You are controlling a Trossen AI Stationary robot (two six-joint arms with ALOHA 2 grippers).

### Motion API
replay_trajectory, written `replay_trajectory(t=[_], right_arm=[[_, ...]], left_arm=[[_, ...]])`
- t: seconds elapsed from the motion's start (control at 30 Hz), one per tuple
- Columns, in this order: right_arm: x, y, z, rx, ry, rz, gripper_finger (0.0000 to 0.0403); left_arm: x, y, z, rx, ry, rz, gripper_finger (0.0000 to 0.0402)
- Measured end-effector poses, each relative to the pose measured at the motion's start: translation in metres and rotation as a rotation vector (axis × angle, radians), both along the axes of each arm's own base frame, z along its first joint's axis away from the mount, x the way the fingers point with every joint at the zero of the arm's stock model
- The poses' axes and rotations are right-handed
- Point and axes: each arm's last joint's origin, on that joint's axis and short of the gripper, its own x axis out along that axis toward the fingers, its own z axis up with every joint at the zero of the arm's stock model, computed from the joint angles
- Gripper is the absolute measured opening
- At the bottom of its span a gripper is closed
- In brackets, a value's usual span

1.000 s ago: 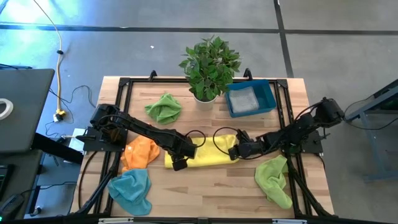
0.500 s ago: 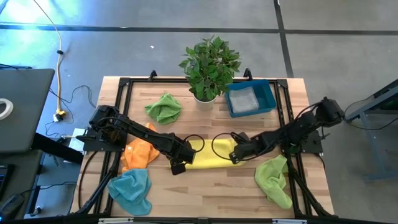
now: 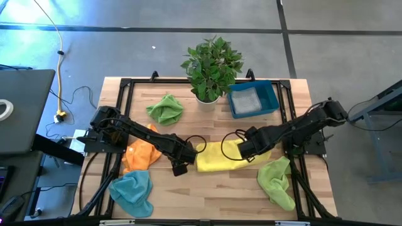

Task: Sort microfiber towel by color & place in baskets
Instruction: Fold the yellow towel

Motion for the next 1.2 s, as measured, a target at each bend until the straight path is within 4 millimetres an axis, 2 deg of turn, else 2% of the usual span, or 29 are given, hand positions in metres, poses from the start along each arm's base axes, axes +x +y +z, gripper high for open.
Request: replay_trajectory(t=[0.13, 0.27, 0.47, 0.7, 0.97, 1.2], right_arm=[[0.011, 0.006, 0.018, 0.096, -0.076, -0.05, 0.0], [0.022, 0.01, 0.022, 0.137, -0.156, -0.105, 0.0], [0.038, 0.013, 0.007, 0.126, -0.174, -0.116, 0.0], [0.059, 0.006, -0.009, 0.14, -0.22, -0.088, 0.0], [0.084, 0.005, -0.013, 0.161, -0.42, -0.174, 0.0], [0.109, 0.011, -0.025, 0.164, -0.543, -0.275, 0.0]], left_arm=[[-0.002, 0.0, 0.008, 0.009, 0.044, -0.005, 0.0131], [-0.002, 0.001, 0.019, 0.029, 0.079, -0.012, 0.0131], [-0.005, 0.0, 0.048, 0.043, 0.059, -0.016, 0.0131], [-0.013, -0.004, 0.101, 0.011, -0.098, -0.008, 0.0131], [-0.051, 0.001, 0.161, 0.026, -0.296, -0.086, 0.0131], [-0.091, 0.013, 0.199, 0.106, -0.44, -0.129, 0.0131]])
